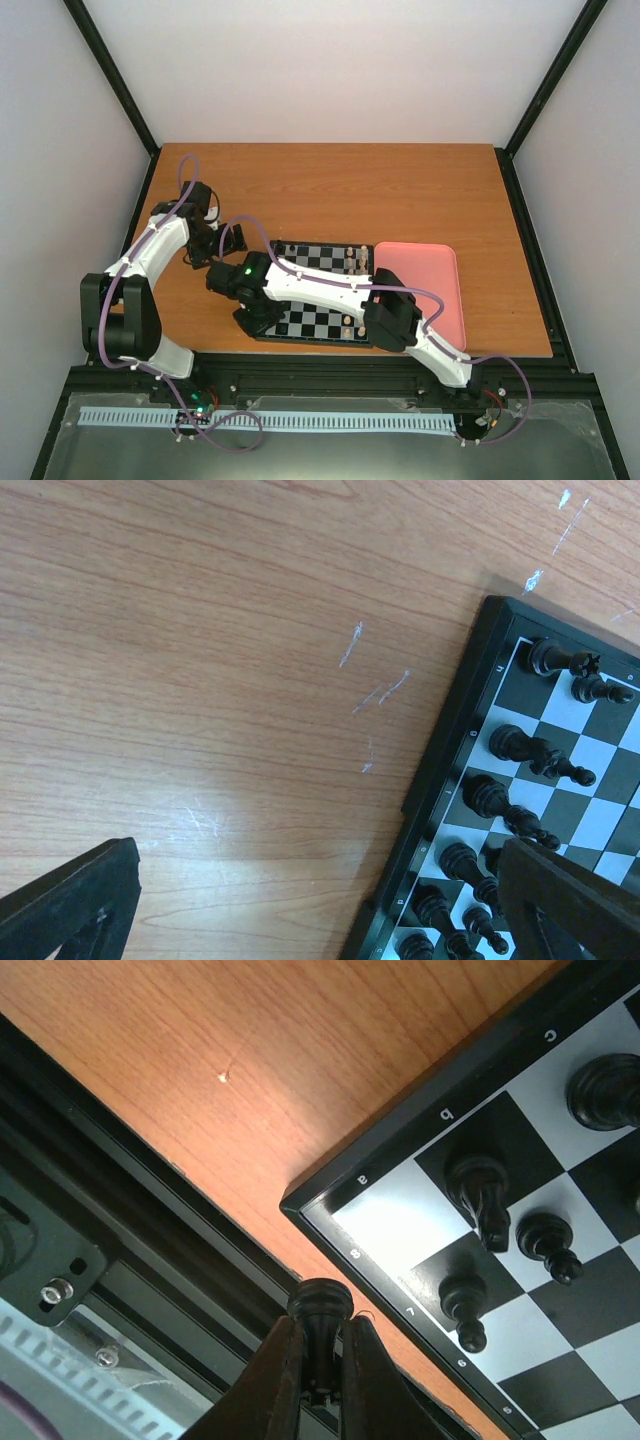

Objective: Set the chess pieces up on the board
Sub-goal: Place the chess piece on the chessboard.

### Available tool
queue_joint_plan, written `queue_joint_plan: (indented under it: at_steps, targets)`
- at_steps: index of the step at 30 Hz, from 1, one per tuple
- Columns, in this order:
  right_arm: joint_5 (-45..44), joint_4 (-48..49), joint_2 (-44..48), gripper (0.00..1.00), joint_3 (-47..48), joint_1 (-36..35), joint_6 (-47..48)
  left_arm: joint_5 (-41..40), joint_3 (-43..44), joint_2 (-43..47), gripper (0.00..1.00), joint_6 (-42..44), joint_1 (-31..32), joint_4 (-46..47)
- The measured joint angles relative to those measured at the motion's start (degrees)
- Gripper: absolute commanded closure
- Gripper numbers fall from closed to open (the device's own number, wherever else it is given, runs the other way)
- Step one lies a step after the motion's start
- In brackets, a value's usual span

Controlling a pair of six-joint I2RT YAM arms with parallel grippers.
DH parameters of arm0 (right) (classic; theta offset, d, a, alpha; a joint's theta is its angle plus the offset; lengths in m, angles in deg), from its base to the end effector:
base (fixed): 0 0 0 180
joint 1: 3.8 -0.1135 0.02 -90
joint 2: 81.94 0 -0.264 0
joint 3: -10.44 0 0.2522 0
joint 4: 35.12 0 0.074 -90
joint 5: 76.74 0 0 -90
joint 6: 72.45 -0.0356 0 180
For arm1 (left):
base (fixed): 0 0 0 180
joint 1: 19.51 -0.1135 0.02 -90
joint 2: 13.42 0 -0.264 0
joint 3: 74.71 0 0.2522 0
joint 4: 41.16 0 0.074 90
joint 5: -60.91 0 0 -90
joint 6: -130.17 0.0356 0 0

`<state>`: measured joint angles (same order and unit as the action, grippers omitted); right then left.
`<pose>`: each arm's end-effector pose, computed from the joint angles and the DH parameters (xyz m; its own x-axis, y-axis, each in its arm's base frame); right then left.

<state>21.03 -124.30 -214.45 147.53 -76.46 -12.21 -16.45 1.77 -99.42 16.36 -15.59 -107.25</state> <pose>0.1325 0.4406 0.2195 -0.7289 -0.6844 -0.0149 -0.6771 0.7175 0.1636 0.2762 -0.0267 0.2298 -0.9329 -0.3309 -0.1418 -0.2795 0.9140 -0.2942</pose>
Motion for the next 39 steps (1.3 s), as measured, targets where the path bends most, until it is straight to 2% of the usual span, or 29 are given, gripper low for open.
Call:
queue_joint_plan:
  at_steps: [22, 39]
  targets:
    - [-0.70, -0.50, -3.04, 0.96, -0.02, 1.55, 0.44, -0.17, 0.00, 0.52, 0.00, 0.02, 0.00, 0.00]
    - [-1.27, -1.07, -3.76, 0.83, 0.00, 2.47, 1.95, -0.22, 0.00, 0.52, 0.00, 0.02, 0.00, 0.00]
